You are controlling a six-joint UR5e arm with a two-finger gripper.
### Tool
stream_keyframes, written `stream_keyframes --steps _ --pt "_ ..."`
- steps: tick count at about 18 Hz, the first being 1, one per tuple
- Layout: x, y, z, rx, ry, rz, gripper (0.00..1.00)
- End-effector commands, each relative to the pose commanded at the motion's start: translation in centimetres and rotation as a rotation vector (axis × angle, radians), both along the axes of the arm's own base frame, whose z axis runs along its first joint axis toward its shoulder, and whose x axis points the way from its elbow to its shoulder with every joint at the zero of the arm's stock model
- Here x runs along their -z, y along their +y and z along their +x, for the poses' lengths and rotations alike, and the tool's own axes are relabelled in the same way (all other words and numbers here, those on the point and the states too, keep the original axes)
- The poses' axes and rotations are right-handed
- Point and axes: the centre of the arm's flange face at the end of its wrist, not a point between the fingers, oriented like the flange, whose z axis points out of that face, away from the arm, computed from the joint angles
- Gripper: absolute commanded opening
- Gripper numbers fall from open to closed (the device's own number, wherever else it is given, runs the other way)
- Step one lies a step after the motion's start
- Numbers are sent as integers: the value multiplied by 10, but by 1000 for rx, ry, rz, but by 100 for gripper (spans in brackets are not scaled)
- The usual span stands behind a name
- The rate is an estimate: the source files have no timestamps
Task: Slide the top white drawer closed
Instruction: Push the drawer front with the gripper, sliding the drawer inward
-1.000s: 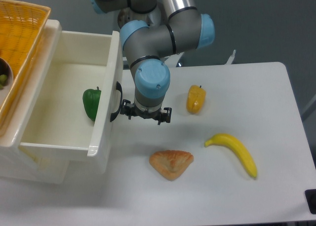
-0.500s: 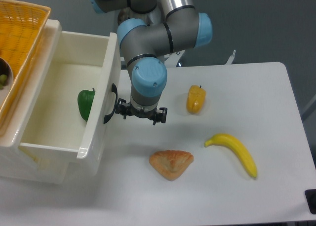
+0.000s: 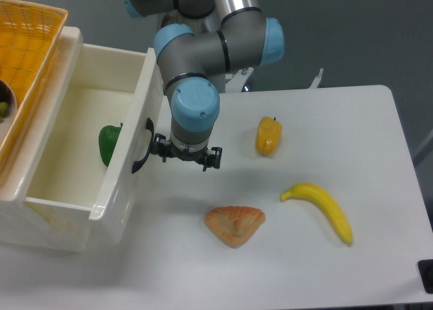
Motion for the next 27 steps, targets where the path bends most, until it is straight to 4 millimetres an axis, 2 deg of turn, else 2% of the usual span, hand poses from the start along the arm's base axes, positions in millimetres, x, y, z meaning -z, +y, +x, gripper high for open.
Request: stream_keyframes --steps 15,18,27 --pt "-7 1 7 3 -20 24 100" --pt "-14 1 12 9 -16 35 100" --pt "-15 5 20 19 -20 40 100"
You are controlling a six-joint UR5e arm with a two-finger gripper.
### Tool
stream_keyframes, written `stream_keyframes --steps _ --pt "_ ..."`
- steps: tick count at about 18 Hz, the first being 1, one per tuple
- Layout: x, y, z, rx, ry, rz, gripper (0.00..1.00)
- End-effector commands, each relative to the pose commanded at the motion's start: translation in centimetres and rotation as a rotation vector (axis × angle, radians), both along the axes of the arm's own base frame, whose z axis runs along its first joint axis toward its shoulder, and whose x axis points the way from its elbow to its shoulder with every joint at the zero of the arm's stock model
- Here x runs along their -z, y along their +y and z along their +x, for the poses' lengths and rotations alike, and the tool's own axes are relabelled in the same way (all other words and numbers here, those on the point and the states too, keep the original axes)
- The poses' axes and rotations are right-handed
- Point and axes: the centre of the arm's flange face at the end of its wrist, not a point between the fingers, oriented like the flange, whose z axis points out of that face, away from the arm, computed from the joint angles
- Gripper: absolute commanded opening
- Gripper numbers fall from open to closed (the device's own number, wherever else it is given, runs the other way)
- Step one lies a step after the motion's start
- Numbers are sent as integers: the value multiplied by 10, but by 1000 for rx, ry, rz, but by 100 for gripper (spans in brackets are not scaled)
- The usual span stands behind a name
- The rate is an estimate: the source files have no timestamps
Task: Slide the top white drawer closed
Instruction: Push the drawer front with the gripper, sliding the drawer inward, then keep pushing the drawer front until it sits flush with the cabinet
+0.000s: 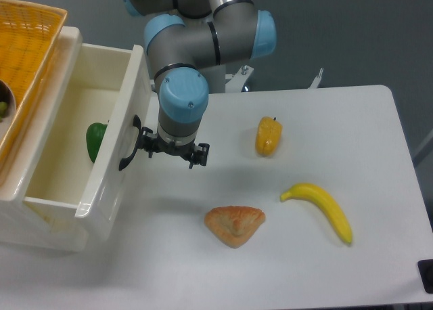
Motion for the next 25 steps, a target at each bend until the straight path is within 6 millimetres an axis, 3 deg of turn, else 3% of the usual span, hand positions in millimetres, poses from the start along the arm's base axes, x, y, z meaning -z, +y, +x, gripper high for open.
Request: stream_keyframes --steps 25 --pt "-3 9 33 47 -5 4 100"
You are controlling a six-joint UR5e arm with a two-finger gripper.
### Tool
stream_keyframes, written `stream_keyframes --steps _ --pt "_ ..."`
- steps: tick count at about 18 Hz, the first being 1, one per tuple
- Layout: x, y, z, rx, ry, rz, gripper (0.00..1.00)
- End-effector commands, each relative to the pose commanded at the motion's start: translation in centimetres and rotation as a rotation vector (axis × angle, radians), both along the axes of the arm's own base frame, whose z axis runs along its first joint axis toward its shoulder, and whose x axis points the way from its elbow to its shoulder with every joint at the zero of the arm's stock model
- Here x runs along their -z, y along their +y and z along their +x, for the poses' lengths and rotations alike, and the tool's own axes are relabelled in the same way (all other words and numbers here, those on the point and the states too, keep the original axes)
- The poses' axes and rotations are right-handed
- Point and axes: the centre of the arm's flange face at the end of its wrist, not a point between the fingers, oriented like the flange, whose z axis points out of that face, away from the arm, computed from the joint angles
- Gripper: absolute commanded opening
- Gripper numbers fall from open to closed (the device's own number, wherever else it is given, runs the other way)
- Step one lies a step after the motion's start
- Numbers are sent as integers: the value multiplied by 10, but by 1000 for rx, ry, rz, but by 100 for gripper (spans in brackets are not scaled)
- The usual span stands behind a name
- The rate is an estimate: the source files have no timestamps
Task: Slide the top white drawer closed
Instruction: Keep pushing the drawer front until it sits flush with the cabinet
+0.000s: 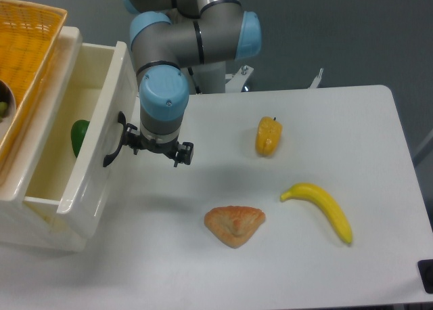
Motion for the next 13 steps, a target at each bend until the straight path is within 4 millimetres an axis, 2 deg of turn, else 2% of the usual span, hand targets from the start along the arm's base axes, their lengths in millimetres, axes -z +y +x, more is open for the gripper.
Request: stream_keyframes --steps 13 --pt "2 6 23 31 -3 -6 100"
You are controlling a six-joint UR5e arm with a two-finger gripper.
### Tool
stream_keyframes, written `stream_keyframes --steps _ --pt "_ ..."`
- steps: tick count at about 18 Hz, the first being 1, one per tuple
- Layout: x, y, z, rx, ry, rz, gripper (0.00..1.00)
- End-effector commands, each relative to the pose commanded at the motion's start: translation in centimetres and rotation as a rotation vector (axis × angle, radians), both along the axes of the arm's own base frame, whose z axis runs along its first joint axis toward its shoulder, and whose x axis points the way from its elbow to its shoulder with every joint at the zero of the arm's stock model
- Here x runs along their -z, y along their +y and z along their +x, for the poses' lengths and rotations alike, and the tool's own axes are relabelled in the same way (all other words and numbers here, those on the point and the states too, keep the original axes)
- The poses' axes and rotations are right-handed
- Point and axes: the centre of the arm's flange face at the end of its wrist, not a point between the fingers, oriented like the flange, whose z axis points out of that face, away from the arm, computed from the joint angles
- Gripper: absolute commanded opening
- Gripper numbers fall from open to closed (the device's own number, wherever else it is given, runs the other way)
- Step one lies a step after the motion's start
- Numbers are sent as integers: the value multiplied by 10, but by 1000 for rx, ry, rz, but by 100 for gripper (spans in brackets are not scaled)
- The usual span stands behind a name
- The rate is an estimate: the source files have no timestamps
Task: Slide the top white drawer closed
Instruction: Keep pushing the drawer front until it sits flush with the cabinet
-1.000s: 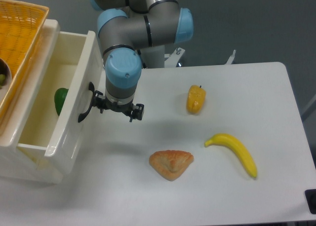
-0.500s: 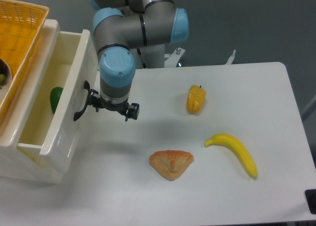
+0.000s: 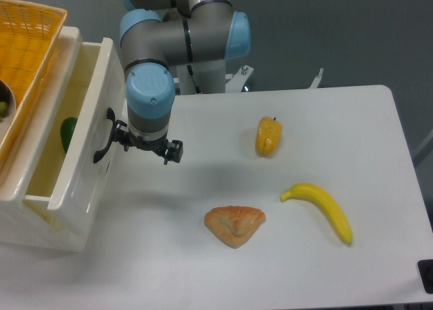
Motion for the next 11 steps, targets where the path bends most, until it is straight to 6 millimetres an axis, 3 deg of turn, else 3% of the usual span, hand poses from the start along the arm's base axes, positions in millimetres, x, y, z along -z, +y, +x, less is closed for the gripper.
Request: stream_keyframes --steps 11 --pt "-1 4 12 11 1 -1 100"
